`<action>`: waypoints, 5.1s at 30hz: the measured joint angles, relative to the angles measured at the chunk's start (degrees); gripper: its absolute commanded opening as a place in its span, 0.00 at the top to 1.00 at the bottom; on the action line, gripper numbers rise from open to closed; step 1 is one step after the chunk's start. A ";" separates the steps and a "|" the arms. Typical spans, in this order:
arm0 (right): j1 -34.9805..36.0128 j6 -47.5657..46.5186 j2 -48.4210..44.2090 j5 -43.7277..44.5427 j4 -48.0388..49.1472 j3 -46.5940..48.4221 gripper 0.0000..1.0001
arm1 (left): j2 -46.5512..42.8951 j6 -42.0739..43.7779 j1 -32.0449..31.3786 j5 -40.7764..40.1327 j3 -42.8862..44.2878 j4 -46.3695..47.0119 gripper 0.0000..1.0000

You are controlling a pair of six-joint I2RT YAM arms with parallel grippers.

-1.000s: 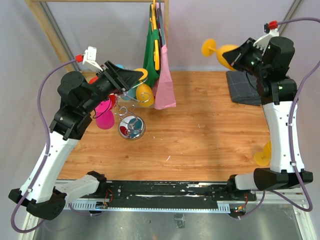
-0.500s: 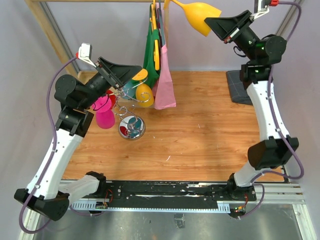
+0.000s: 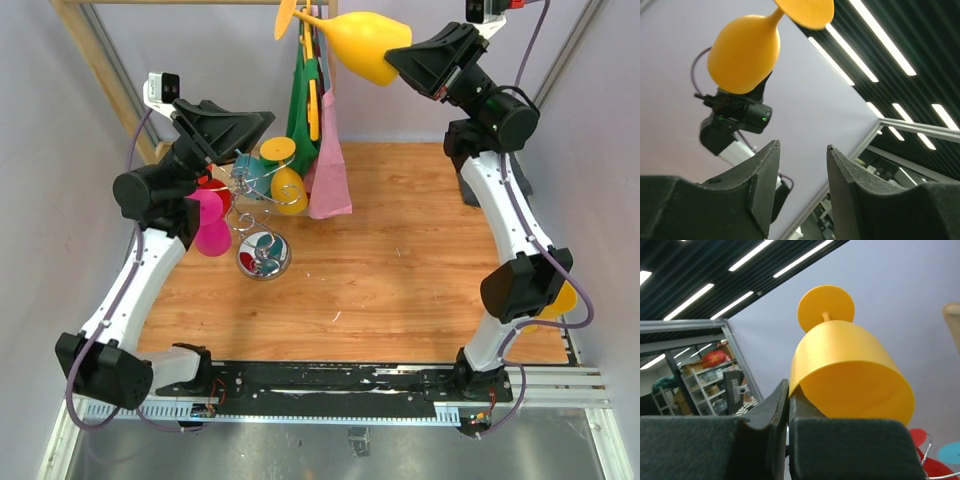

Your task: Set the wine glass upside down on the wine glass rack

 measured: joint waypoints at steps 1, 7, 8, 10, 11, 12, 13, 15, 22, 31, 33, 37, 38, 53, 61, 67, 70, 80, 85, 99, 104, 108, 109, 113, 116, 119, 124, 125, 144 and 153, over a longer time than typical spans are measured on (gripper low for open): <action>0.70 1.01 0.02 -0.24 1.73 0.00 0.99 | 0.85 -2.54 0.17 -0.02 0.00 3.89 0.49; 3.61 5.97 0.66 -1.66 9.77 -1.36 0.99 | 5.35 -15.19 0.50 -2.10 -0.85 21.88 0.48; 4.02 6.40 0.66 -2.12 10.69 -2.05 0.99 | 5.81 -16.59 0.59 -2.51 -0.90 23.45 0.47; 4.50 7.15 0.66 -2.91 12.00 -3.39 0.99 | 6.38 -19.06 0.63 -3.26 -0.90 26.16 0.46; 4.90 7.41 0.66 -3.43 12.63 -4.04 0.99 | 6.62 -20.41 0.63 -3.74 -0.90 27.58 0.46; 5.18 7.69 0.66 -3.85 13.29 -4.68 0.99 | 6.75 -21.46 0.66 -4.15 -0.90 28.68 0.46; 5.49 7.98 0.66 -4.37 13.68 -5.29 0.99 | 6.99 -22.77 0.66 -4.70 -0.90 30.27 0.46; 6.05 8.31 0.61 -5.25 14.60 -6.49 0.99 | 7.61 -24.85 0.66 -5.79 -0.90 33.33 0.46; 7.87 8.39 0.55 -6.58 15.28 -8.04 0.99 | 9.07 -27.58 1.03 -7.63 -0.90 36.92 0.46; 8.11 8.24 0.98 -6.71 15.17 -6.34 0.99 | 8.09 -27.58 1.20 -6.27 -3.23 37.24 0.46; 8.48 8.04 1.09 -6.73 14.91 -5.53 0.99 | 7.91 -27.58 1.20 -5.40 -4.22 37.09 0.46; 8.98 7.39 1.55 -6.84 14.34 -3.58 0.99 | 7.65 -27.58 1.27 -3.85 -5.31 35.82 0.47; 9.07 7.37 1.79 -6.88 14.34 -2.95 0.99 | 7.56 -27.58 1.31 -3.65 -5.46 35.65 0.47; 12.41 7.30 2.01 -7.89 15.23 -8.46 0.99 | 8.98 -27.58 3.19 -5.51 -3.08 37.75 0.54; 13.40 6.60 1.95 -7.58 15.82 -10.45 0.99 | 8.79 -27.65 3.52 -5.05 -2.43 37.81 1.00; 13.40 5.88 1.92 -7.61 15.93 -10.95 0.76 | 8.22 -27.67 3.23 -4.00 -2.32 37.66 1.00; 13.38 5.35 1.92 -7.37 15.21 -10.97 0.59 | 8.20 -27.65 3.28 -2.82 -1.25 37.66 1.00; 12.04 4.61 0.87 -7.41 15.47 -12.00 0.39 | 5.84 -27.61 4.94 -2.60 1.75 35.85 1.00; 8.02 4.90 -0.26 -7.72 16.26 -13.22 0.36 | 2.69 -27.61 5.97 -3.65 2.05 31.78 1.00; -4.33 5.70 -0.85 -4.61 13.97 -16.37 0.35 | -16.63 -12.57 6.21 2.82 0.79 -6.95 1.00; -4.63 4.74 -0.72 -4.50 11.76 -16.02 0.35 | -21.92 -9.31 6.23 4.85 -1.29 -18.03 1.00; -4.68 3.91 -0.07 -4.31 10.82 -15.23 0.35 | -26.03 -9.16 6.23 6.75 -6.99 -23.91 1.00; -4.68 3.82 0.13 -4.28 10.58 -15.08 0.35 | -26.56 -8.81 6.23 7.43 -7.76 -26.18 1.00; -4.68 3.50 0.57 -4.31 9.92 -15.08 0.35 | -25.73 -3.91 6.23 9.75 -4.90 -38.23 1.00; -4.68 3.13 0.70 -4.31 9.75 -15.08 0.35 | -24.17 -0.04 6.23 11.02 0.09 -45.72 1.00; -4.68 2.84 0.70 -4.33 9.77 -15.08 0.35 | -23.87 3.04 6.23 11.80 2.58 -51.39 1.00; -4.68 2.62 0.70 -4.35 9.75 -15.08 0.35 | -24.90 6.62 6.23 12.46 2.29 -59.25 1.00; -4.68 2.60 0.70 -4.35 9.75 -15.08 0.35 | -25.11 7.32 6.23 12.46 1.92 -60.85 1.00; -4.68 2.58 1.20 -4.35 9.75 -15.10 0.35 | -26.95 18.32 6.23 10.36 -2.58 -79.06 1.00; -4.68 2.60 1.22 -4.35 9.79 -15.45 0.35 | -26.95 19.96 6.23 8.94 -5.29 -79.58 1.00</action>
